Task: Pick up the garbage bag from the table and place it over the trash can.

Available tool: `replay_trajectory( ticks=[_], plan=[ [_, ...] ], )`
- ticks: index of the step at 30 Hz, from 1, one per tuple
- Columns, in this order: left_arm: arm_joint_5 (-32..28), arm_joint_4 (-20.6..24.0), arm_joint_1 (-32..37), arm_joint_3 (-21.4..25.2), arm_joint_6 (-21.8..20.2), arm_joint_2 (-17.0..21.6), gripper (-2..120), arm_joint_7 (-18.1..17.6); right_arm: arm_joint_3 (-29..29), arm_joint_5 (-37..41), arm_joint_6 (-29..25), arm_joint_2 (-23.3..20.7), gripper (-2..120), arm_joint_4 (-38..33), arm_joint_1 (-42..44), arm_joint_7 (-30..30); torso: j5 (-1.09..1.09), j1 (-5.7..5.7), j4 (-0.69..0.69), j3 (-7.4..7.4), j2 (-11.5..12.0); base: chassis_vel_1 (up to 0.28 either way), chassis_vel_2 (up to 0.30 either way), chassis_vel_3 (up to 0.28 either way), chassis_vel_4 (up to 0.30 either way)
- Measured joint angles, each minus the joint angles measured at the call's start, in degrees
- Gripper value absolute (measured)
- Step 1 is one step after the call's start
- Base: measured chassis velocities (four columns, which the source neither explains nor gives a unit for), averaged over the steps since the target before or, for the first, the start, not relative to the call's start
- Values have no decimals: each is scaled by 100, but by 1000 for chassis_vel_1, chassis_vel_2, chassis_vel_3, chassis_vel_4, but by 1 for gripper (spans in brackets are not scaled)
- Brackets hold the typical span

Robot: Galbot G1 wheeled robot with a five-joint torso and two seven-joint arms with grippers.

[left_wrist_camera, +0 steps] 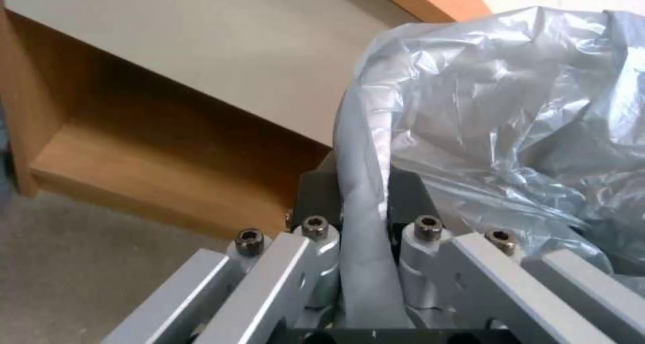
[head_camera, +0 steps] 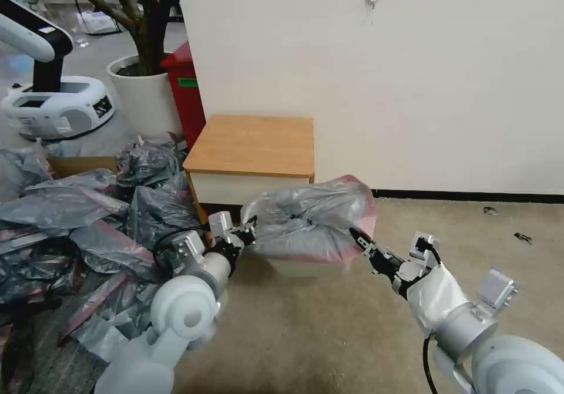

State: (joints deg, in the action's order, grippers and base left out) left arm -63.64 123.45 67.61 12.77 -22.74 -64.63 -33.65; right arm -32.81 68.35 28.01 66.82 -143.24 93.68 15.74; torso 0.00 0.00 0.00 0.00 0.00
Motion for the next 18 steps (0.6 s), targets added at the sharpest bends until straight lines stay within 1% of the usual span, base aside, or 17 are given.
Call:
replay_trajectory(
  ticks=[9,10,11,12,13,14,16,17,18],
  plan=[
    [-57,-32,-53,19,-18,-15,6,-1,3,1,110,17,0,0,-34,-7,0,0,0,0,0,0,0,0,0],
    [-54,-30,-51,0,-18,-30,6,-1,3,-9,130,21,4,0,-33,-8,0,0,0,0,0,0,0,0,0],
    [-54,-30,-51,0,-18,-30,6,-1,3,-9,130,21,4,0,-33,-8,0,0,0,0,0,0,0,0,0],
    [-52,-30,-50,-7,-19,-35,6,-2,3,-18,136,23,7,0,-33,-10,0,0,0,0,0,0,0,0,0],
    [-43,-44,-53,-17,-19,-50,6,-12,-10,-126,138,33,14,0,-8,-16,0,0,-1,0,0,0,0,0,0],
    [-43,-44,-53,-17,-19,-50,6,-12,-10,-126,138,33,14,0,-8,-16,0,0,-1,0,0,0,0,0,0],
    [-9,-114,-72,-20,-19,-60,6,-37,-72,-341,139,52,22,0,54,-25,0,0,0,0,0,0,0,0,0],
    [73,-194,-83,-14,-7,-60,6,-41,-126,-509,139,70,28,0,92,-42,0,0,0,0,0,0,0,0,0],
    [73,-194,-83,-14,-7,-60,6,-41,-126,-509,139,70,28,0,92,-42,0,0,0,0,0,0,0,0,0]
  ],
)
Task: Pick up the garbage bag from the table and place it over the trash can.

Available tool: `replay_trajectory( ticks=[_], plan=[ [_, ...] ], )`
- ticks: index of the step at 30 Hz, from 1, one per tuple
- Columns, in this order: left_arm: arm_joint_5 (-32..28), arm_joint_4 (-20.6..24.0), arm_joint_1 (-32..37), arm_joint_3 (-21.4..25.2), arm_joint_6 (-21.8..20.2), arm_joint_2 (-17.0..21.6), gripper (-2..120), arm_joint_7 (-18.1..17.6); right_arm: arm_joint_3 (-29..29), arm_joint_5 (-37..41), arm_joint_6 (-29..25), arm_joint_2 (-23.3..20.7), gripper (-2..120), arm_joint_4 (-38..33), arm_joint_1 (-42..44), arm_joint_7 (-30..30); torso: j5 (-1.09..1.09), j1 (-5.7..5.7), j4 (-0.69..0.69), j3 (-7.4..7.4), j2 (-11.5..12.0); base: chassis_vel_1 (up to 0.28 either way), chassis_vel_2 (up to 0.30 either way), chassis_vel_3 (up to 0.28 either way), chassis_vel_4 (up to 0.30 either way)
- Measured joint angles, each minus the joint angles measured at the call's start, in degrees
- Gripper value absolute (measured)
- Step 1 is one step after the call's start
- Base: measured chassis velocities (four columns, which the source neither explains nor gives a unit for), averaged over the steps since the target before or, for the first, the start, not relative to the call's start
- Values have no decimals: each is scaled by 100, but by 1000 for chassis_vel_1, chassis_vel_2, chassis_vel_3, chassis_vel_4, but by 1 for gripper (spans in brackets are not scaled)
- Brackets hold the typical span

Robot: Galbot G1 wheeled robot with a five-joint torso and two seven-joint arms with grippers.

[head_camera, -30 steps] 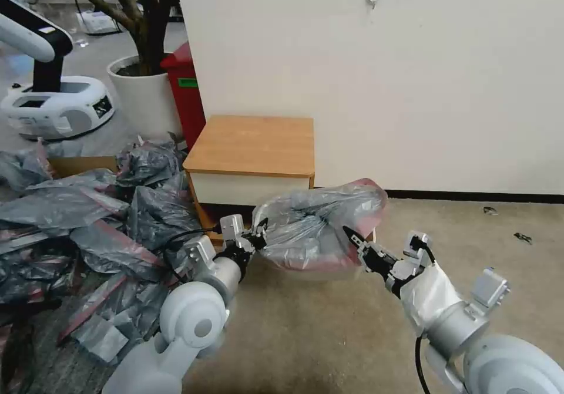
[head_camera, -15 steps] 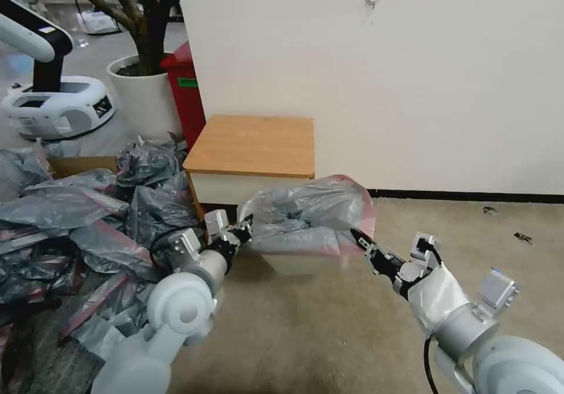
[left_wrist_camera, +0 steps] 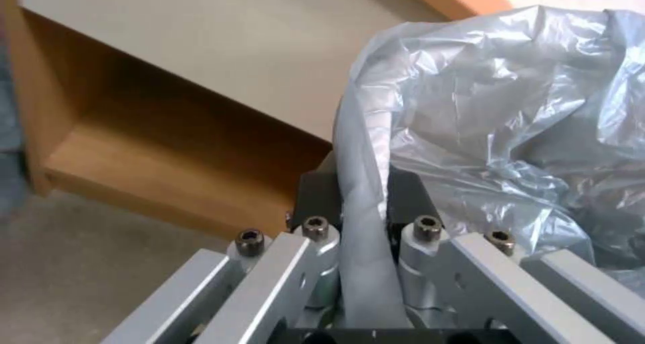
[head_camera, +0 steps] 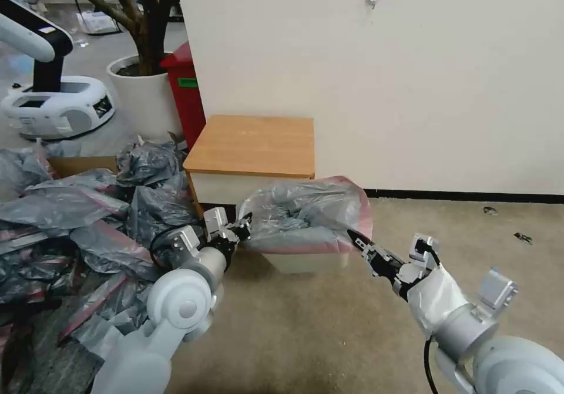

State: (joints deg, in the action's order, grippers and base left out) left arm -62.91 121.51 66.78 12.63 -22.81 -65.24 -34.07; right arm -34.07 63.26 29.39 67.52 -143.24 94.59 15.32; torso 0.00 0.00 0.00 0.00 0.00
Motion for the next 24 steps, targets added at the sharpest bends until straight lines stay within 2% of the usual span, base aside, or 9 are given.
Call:
replay_trajectory(
  ticks=[2,4,5,6,10,13,15,20,24],
  plan=[
    [77,-114,-18,16,33,1,6,-7,-67,-157,-11,31,39,0,25,-28,0,0,-1,0,0,0,0,0,0],
    [82,-126,-19,16,36,1,6,-7,-73,-171,-17,36,39,0,26,-31,0,0,0,0,0,0,0,0,0],
    [103,-170,-22,9,53,5,6,-10,-98,-275,-124,78,49,0,-3,-53,0,0,0,0,0,0,0,0,0],
    [103,-170,-22,9,53,5,6,-10,-98,-275,-124,78,49,0,-3,-53,0,0,0,0,0,0,0,0,0],
    [119,-137,45,-58,96,15,6,-18,-100,-454,-341,199,66,0,-303,-248,-1,0,0,0,0,0,0,0,0],
    [125,-106,73,-71,103,15,6,-19,-29,-569,-411,252,73,0,-410,-313,-1,0,-1,0,0,0,0,0,0],
    [171,19,166,-103,127,10,6,-20,244,-903,-580,544,87,205,-704,-482,1,0,-1,0,0,0,0,0,0],
    [265,116,251,-122,151,29,6,5,490,-1036,-709,826,99,403,-879,-352,-1,0,-1,0,0,0,0,0,0],
    [533,187,352,-199,239,-30,6,108,623,-1180,-892,960,100,604,-977,-82,0,0,0,0,0,0,0,0,0]
  ],
)
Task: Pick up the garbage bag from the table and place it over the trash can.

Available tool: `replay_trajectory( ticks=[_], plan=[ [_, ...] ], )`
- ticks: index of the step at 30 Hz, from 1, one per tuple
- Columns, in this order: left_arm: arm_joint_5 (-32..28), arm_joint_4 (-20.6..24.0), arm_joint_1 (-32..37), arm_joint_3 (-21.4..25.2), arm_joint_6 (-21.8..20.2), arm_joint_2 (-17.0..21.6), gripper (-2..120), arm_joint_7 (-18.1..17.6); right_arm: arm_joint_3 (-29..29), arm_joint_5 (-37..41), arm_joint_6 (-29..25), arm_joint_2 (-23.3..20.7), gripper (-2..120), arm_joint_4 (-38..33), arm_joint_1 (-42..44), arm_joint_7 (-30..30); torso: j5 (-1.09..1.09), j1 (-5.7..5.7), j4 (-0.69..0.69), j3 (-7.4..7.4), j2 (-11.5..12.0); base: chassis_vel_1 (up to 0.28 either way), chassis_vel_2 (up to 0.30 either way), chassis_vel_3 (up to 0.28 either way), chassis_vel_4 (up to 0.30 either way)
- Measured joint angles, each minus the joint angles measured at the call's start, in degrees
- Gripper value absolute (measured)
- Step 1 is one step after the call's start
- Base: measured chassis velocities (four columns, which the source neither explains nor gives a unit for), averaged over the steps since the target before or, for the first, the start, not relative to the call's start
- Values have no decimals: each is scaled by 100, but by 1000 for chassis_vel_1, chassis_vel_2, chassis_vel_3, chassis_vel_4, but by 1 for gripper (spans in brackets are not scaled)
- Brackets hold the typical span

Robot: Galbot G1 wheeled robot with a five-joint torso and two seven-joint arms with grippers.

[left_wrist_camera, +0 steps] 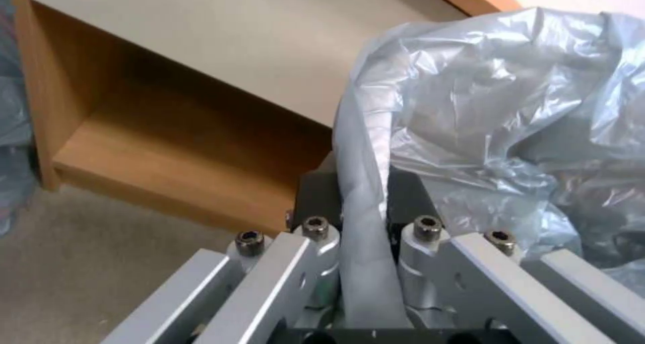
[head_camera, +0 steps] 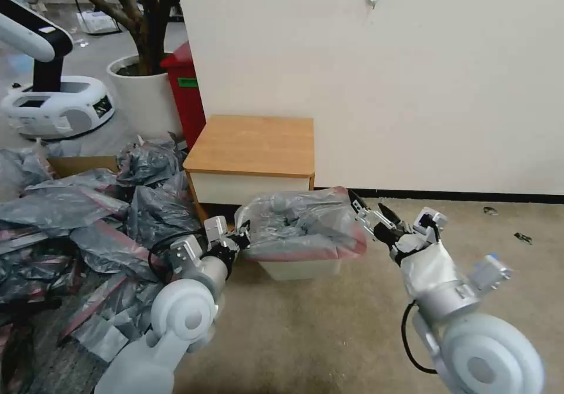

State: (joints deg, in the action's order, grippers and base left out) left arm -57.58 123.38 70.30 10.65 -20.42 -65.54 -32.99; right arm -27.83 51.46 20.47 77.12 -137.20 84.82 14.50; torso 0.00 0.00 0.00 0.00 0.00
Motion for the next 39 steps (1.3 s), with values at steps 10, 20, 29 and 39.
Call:
replay_trajectory(
  ticks=[10,20,29,39],
  plan=[
    [212,126,97,-90,23,-152,6,72,44,237,14,20,82,42,21,203,0,0,0,0,0,0,0,0,0],
    [207,213,229,-44,23,-240,6,72,-12,263,10,-8,43,27,59,236,0,0,0,0,0,0,0,0,0],
    [154,270,258,-37,20,-278,6,72,-71,258,-7,-22,11,-3,82,233,0,0,0,0,0,0,0,0,0],
    [-121,380,353,68,5,-298,6,70,-257,270,-74,-121,0,85,35,246,0,0,0,0,0,0,0,0,0]
  ],
)
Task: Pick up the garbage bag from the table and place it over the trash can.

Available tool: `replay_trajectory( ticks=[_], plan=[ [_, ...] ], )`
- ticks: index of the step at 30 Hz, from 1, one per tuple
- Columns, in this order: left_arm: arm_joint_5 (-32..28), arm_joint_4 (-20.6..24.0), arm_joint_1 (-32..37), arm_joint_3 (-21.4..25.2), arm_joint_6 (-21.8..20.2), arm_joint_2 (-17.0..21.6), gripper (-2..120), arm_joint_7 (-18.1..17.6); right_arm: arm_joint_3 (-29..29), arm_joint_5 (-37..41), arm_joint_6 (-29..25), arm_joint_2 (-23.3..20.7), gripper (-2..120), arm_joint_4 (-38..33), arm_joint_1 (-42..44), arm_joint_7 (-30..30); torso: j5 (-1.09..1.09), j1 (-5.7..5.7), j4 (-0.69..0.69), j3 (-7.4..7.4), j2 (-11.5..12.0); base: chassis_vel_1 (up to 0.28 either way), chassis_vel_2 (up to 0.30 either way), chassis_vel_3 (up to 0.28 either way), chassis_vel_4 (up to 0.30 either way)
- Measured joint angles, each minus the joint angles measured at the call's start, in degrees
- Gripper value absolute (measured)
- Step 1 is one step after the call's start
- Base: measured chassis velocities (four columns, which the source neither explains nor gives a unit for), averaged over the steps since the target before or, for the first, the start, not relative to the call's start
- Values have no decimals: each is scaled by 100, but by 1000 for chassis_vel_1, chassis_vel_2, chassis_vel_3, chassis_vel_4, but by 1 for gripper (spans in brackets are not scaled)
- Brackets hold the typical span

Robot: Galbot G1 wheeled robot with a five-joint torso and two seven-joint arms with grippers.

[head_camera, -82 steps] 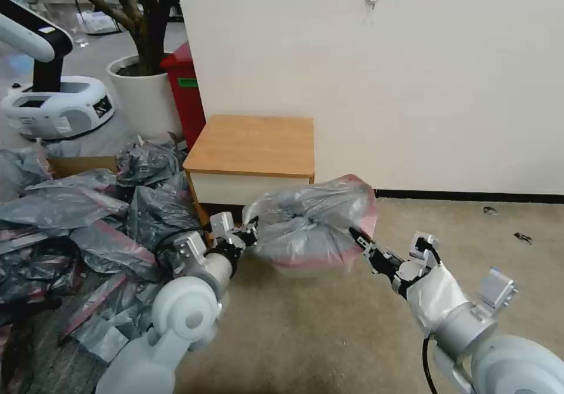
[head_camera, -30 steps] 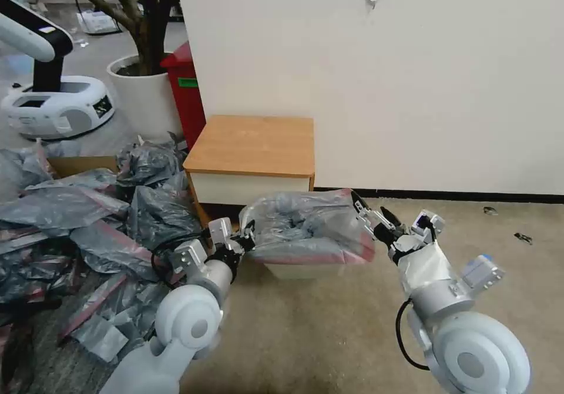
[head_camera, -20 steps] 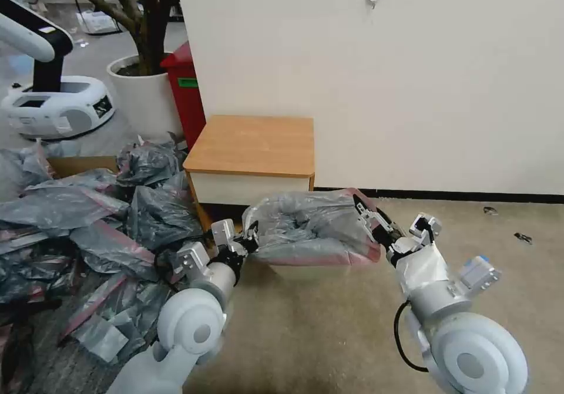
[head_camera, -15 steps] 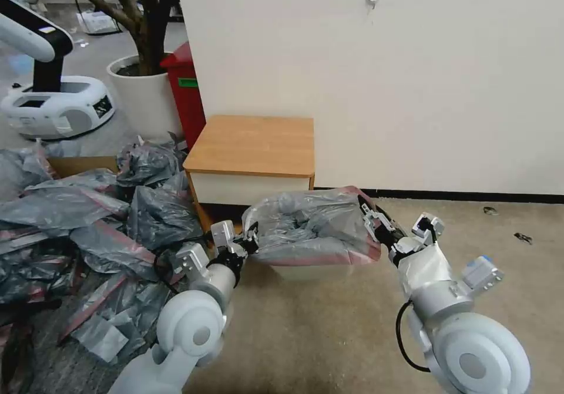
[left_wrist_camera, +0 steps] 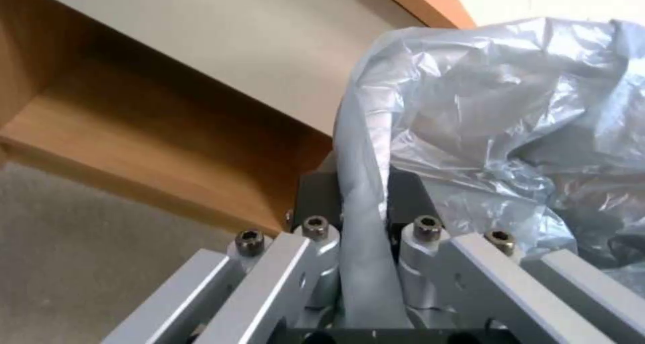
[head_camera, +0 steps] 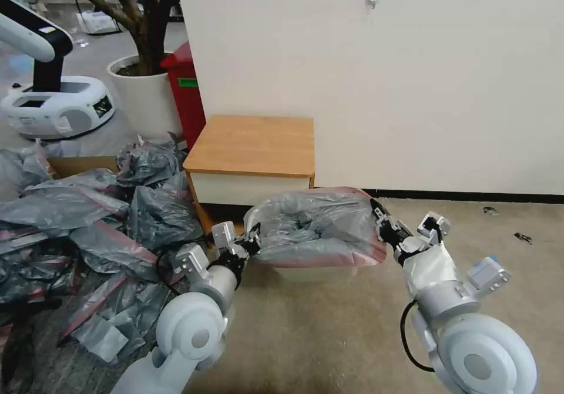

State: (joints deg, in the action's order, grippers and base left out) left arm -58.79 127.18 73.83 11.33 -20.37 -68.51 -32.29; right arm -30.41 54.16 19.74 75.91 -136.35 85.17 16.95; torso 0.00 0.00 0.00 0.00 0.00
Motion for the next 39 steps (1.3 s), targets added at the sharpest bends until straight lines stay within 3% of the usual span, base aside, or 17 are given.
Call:
replay_trajectory(
  ticks=[7,10,18,23,39],
  plan=[
    [-218,116,146,208,-11,63,6,147,-135,235,39,-213,0,235,-167,131,0,0,0,0,0,0,0,0,0],
    [-573,219,208,405,-82,103,6,202,-188,429,132,-319,0,325,-169,142,0,0,-1,0,0,0,0,0,0],
    [-1394,267,86,652,-179,132,6,74,-80,518,241,-263,0,266,105,-5,-1,0,1,0,0,0,0,0,0],
    [-1569,328,76,685,-266,183,6,70,-11,458,240,-231,0,413,31,-89,0,0,0,0,0,0,0,0,0],
    [-1950,525,118,719,-388,309,6,99,54,-346,-10,-294,0,1308,-253,-1087,0,0,0,0,0,0,0,0,0]
  ],
)
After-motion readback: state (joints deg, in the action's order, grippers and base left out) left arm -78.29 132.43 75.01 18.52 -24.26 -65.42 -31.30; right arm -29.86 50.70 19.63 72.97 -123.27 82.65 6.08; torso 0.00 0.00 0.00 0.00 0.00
